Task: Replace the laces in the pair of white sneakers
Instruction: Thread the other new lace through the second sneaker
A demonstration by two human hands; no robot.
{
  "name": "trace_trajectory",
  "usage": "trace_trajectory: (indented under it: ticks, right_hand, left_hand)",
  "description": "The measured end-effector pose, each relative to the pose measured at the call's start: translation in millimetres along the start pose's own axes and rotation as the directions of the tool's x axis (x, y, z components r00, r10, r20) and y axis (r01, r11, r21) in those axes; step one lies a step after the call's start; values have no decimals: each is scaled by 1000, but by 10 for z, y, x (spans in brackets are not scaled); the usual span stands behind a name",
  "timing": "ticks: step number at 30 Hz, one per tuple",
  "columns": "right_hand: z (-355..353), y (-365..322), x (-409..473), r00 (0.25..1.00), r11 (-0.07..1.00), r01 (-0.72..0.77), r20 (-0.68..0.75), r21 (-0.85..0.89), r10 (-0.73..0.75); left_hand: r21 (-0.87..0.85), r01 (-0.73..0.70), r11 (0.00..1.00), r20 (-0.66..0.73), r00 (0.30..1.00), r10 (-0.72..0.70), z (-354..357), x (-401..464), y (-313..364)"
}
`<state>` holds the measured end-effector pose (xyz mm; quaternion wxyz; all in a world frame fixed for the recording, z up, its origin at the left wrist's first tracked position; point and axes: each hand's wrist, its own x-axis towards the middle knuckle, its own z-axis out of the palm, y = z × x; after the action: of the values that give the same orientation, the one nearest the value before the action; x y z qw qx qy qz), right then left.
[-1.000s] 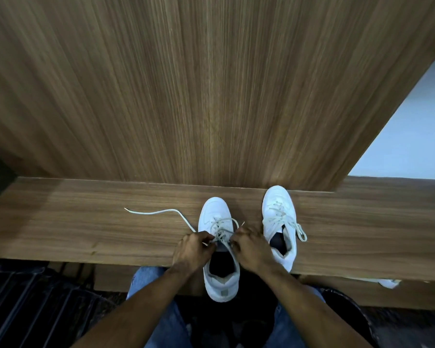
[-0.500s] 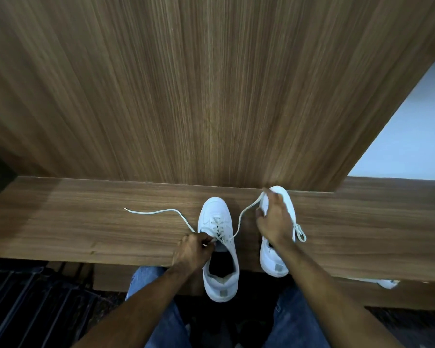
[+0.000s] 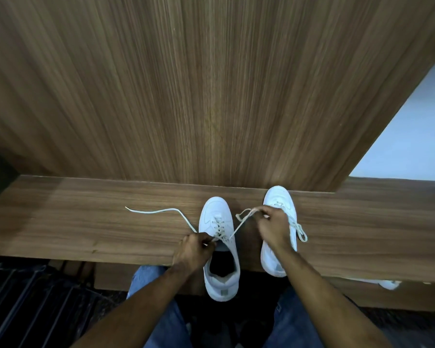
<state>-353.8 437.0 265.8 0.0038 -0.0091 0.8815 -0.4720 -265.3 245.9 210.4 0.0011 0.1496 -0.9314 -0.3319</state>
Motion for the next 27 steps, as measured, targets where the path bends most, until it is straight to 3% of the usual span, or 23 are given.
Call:
trace_trajectory:
  ticks: [2,4,7,9,12,15,18,21,24,26,27]
  right_hand:
    - [-134,-26,74,995,998,-56,-86,5,56]
    - [-193,18,57,998,975,44,-34,-217,-52]
    - [-96,207,-62,913,790,402,271,-463,-305]
    - [59,264,-154,820,682,546,477,-486,-316]
    - [273,221,-280,771,627,600,568,-497,-287]
    - [323,193,-309,822,607,555,484,-568,-299]
    - [275,218,-258,830,479,558,466,-678,-306]
    - [270,259,-227,796,409,604,543,-684,-267]
    - [281,241,-223,799,477,592,548,-650,-247]
    - [221,218,-230,826,692,492,535,-528,-179]
    - [171,183,-227,840,817,386,530,-429,-119]
  left_hand:
    - [-40,-14,999,28,999,15,-27,1,-7]
    - [-86,-30,996,72,997,36,-62,14,-28]
    - [-153,-66,986,149,985,89,-143,55,-45]
    - [-153,-97,983,169,978,123,-176,112,-105]
    - [-25,-124,992,248,960,127,-223,165,-162]
    - [178,-180,968,271,954,128,-246,162,-86]
    - [454,-214,865,216,968,127,-305,132,-19]
    - [569,-191,800,203,975,89,-369,141,-24]
    - [537,-142,832,229,973,18,-367,168,-34]
    - [396,-40,918,264,962,-72,-386,188,-53]
    - [234,55,971,305,944,-127,-432,196,-40]
